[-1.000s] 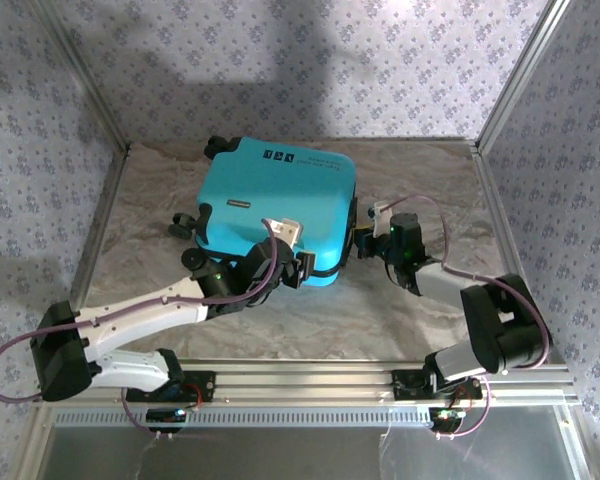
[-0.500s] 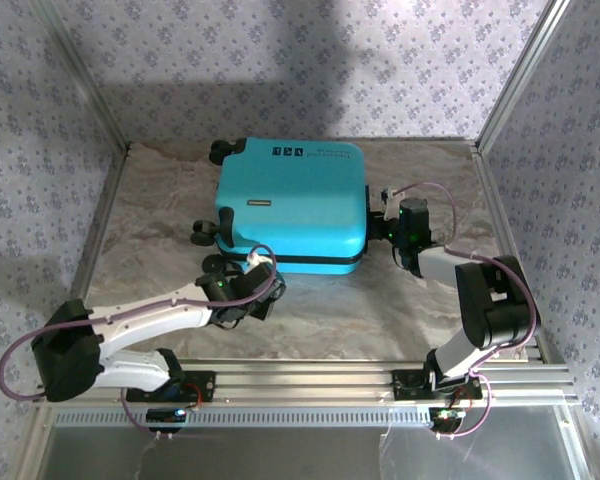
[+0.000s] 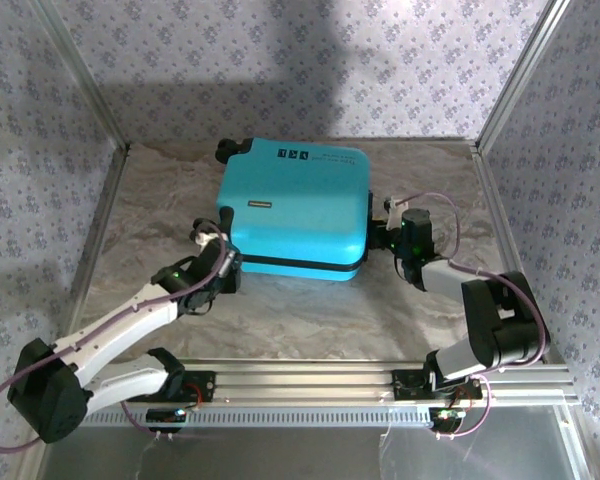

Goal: Pack the luggage

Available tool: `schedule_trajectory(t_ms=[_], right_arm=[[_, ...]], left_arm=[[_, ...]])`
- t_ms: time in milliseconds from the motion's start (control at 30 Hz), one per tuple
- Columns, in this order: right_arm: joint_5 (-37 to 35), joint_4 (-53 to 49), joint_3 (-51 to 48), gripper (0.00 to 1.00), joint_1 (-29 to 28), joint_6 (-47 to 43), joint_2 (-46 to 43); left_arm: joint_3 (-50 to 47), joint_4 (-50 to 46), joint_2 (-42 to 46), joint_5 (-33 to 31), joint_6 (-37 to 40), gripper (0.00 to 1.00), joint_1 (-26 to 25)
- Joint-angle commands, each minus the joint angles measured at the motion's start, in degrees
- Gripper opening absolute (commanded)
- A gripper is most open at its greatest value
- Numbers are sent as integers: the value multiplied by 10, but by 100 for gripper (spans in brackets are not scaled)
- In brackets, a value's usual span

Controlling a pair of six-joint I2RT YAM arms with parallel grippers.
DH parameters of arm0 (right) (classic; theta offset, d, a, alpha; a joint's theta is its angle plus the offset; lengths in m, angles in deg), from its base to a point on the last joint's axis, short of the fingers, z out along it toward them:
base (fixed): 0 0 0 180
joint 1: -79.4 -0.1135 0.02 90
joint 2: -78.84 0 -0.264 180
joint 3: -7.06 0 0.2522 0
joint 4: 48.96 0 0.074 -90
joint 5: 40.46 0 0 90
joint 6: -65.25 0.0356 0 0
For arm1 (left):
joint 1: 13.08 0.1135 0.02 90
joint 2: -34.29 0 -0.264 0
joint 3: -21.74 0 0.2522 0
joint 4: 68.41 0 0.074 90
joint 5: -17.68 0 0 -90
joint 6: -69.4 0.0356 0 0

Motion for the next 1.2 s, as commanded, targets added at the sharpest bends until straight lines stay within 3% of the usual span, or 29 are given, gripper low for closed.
schedule_trajectory(t_ms=[0, 300, 600, 733, 900, 1167], right_arm=[[-39, 3, -14, 0, -3, 4, -36], [-69, 5, -63, 0, -61, 6, -86], [-109, 2, -118, 0, -138, 18, -152], [-133, -1, -128, 0, -173, 18, -167], [-143, -7, -130, 0, -171, 10, -165], [-142, -7, -131, 0, -162, 6, -164]], left_arm=[[0, 35, -4, 25, 33, 55, 56], [59, 125, -100, 102, 84, 54, 212], [198, 151, -226, 138, 125, 54, 280], [287, 105, -293, 139, 119, 52, 318], [307, 64, -259, 126, 112, 52, 282], [323, -30, -156, -60, 101, 56, 62]])
